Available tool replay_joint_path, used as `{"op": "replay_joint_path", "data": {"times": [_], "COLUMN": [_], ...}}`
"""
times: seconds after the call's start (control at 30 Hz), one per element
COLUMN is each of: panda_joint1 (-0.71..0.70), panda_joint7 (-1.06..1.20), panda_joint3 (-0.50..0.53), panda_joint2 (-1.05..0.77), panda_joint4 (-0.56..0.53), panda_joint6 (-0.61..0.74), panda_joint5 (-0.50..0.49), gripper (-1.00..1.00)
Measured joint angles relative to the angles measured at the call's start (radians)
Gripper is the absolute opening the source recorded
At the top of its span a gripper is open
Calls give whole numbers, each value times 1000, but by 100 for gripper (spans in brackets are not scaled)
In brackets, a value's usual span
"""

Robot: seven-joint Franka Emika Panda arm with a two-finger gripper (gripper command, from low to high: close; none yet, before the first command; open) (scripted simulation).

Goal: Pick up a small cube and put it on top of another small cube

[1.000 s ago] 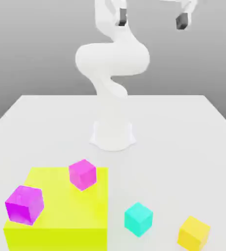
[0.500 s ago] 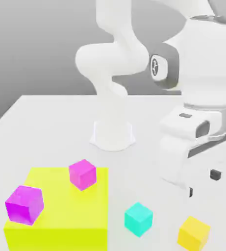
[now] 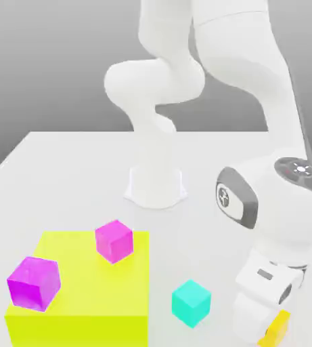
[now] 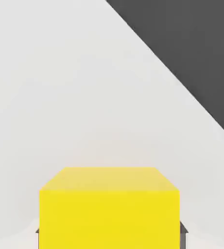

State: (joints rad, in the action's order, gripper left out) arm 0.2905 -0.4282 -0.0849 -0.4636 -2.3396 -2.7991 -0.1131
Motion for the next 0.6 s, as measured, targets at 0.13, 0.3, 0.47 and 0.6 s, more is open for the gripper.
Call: {"op": "replay_joint_path", "data": {"times": [0.13, 0.3, 0.47, 0.6], "panda_joint1": [-15, -118, -250, -459], "panda_joint7": [22, -39, -116, -192], "panda_joint3": [-21, 89, 215, 303], "panda_joint2": [120, 253, 364, 431], "panda_joint4": [-24, -10, 6, 29], "panda_joint6": [96, 239, 364, 456], "panda_joint5": [29, 64, 91, 122], "gripper": [-100, -100, -100, -100]}}
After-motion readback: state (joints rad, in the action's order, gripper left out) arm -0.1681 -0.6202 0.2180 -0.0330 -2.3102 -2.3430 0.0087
